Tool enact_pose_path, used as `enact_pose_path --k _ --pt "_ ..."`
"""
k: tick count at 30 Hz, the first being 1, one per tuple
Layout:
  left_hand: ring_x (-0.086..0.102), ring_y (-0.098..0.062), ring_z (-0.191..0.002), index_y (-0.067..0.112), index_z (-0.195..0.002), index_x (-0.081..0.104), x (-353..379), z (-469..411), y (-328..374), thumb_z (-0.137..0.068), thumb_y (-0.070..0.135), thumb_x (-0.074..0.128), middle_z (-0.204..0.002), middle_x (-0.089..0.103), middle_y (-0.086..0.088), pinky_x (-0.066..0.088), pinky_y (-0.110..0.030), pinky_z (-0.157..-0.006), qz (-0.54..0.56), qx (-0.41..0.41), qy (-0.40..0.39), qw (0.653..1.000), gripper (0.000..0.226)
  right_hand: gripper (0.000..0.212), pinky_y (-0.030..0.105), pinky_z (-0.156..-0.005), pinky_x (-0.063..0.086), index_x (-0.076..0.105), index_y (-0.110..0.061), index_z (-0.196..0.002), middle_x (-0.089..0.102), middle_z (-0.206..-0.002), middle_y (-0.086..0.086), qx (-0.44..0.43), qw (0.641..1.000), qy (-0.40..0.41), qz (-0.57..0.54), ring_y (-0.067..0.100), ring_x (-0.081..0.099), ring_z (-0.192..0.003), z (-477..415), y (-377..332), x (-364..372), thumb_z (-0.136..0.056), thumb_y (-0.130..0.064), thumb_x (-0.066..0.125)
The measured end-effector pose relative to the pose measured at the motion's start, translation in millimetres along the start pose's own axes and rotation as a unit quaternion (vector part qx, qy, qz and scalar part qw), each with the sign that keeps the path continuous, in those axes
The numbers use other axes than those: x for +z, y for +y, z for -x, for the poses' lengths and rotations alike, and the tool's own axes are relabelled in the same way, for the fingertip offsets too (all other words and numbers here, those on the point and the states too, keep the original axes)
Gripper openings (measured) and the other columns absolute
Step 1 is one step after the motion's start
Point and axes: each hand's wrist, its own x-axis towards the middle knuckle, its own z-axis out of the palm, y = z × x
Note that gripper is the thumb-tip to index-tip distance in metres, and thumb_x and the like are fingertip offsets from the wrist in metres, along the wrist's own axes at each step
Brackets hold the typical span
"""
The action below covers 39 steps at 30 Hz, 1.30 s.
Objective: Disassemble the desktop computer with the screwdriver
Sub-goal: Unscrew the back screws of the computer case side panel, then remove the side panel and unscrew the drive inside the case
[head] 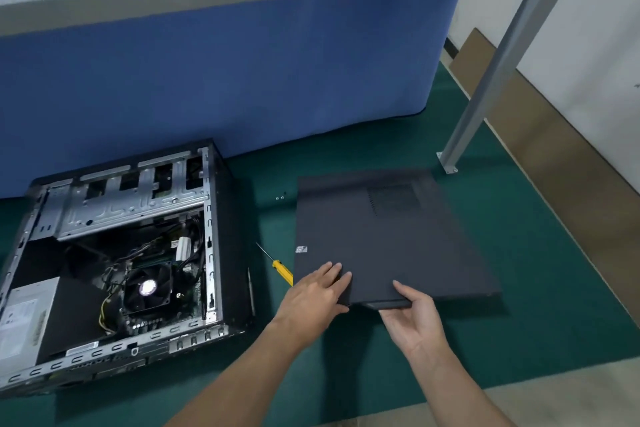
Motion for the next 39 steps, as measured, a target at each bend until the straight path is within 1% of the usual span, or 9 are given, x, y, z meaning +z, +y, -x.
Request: enact_pose_path --k 6,12,19,23,25,29,32,36,39 --pt "0.0 -0.016 -0.148 0.019 -0.154 0.01 34.8 -5.6 0.9 -0.1 0.04 0.045 -0.162 0.005 -0.003 0.015 -0.029 -0.118 0.011 -0.017 -0.055 0.998 0.068 0.014 0.041 -0.075 0.056 0.059 -0.005 -0.096 0.065 -0.105 0.017 -0.07 0.938 0.248 0.231 0.033 0.066 -0.092 -16.4 13.3 -6.6 -0.086 -0.003 0.069" --pt "-0.001 -0.016 -0.148 0.018 -0.154 0.008 55.1 -9.7 2.5 -0.102 0.028 0.045 -0.162 0.003 -0.002 0.022 -0.03 -0.115 0.033 -0.04 -0.087 0.995 0.065 0.021 0.025 -0.053 0.056 0.065 0.001 -0.097 0.069 -0.089 0.016 -0.081 0.866 0.347 0.351 0.023 0.069 -0.058 -24.7 14.2 -22.7 -0.085 -0.013 0.073" --pt "0.002 -0.016 -0.148 0.012 -0.153 0.014 52.8 -4.5 0.0 -0.098 0.002 0.041 -0.162 0.002 -0.003 0.018 -0.031 -0.118 0.081 -0.052 -0.118 0.988 0.062 0.01 0.026 -0.064 0.058 0.061 0.005 -0.096 0.067 -0.086 0.023 -0.103 0.888 0.241 0.379 0.028 0.071 -0.074 -27.1 23.3 -18.8 -0.088 0.0 0.065" --pt "0.044 -0.028 -0.129 0.009 -0.131 0.05 27.0 4.6 -7.5 -0.099 0.01 0.042 -0.14 0.045 -0.006 0.043 -0.039 -0.1 0.069 -0.063 -0.14 0.986 0.034 0.008 0.024 -0.057 0.057 0.061 0.002 -0.094 0.068 -0.084 0.02 -0.106 0.851 0.162 0.488 0.028 0.071 -0.073 -28.9 43.2 -0.8 -0.092 -0.005 0.06" --pt "0.054 -0.026 -0.111 0.013 -0.117 0.056 8.9 17.9 -14.3 -0.097 0.013 0.042 -0.118 0.056 -0.002 0.047 -0.035 -0.086 0.032 -0.068 -0.076 0.994 0.024 0.01 0.027 -0.058 0.059 0.063 -0.002 -0.091 0.069 -0.077 0.015 -0.122 0.806 0.125 0.566 0.022 0.069 -0.065 -32.9 54.6 10.6 -0.094 -0.01 0.058" --pt "0.055 -0.028 -0.119 0.006 -0.111 0.065 -16.7 54.3 -41.6 -0.086 0.002 0.051 -0.122 0.062 -0.009 0.045 -0.036 -0.1 -0.018 -0.062 0.147 0.987 0.029 0.015 0.042 -0.074 0.059 0.066 -0.011 -0.083 0.071 -0.076 0.008 -0.134 0.689 0.049 0.71 0.025 0.068 -0.072 -46.1 85.1 37.8 -0.093 -0.017 0.056" --pt "0.052 -0.03 -0.126 0.0 -0.12 0.063 -25.4 81.4 -62.8 -0.091 0.009 0.056 -0.131 0.058 -0.015 0.041 -0.041 -0.105 -0.039 -0.112 0.242 0.963 0.031 0.019 0.037 -0.087 0.05 0.068 -0.016 -0.102 0.07 -0.103 0.009 -0.155 0.528 -0.037 0.834 0.031 0.06 -0.104 -55.2 109.7 51.1 -0.093 -0.025 0.054" --pt "0.049 -0.023 -0.13 0.006 -0.132 0.056 -27.5 114.5 -83.3 -0.099 0.029 0.046 -0.141 0.051 -0.009 0.041 -0.038 -0.104 -0.028 -0.205 0.25 0.946 0.041 0.047 0.043 -0.111 0.029 0.042 -0.025 -0.142 0.03 -0.151 0.006 -0.142 0.314 -0.148 0.927 0.028 0.021 -0.139 -65.5 136.7 59.5 -0.097 -0.038 0.046" --pt "0.025 -0.017 -0.144 0.014 -0.152 0.025 -21.7 137.6 -99.3 -0.102 0.05 0.018 -0.159 0.021 -0.003 0.023 -0.035 -0.114 0.012 -0.294 0.148 0.944 0.062 0.054 0.049 -0.113 0.021 0.03 -0.024 -0.147 0.003 -0.16 0.001 -0.107 0.227 -0.138 0.958 0.027 -0.001 -0.144 -71.9 151.6 65.2 -0.098 -0.044 0.04"
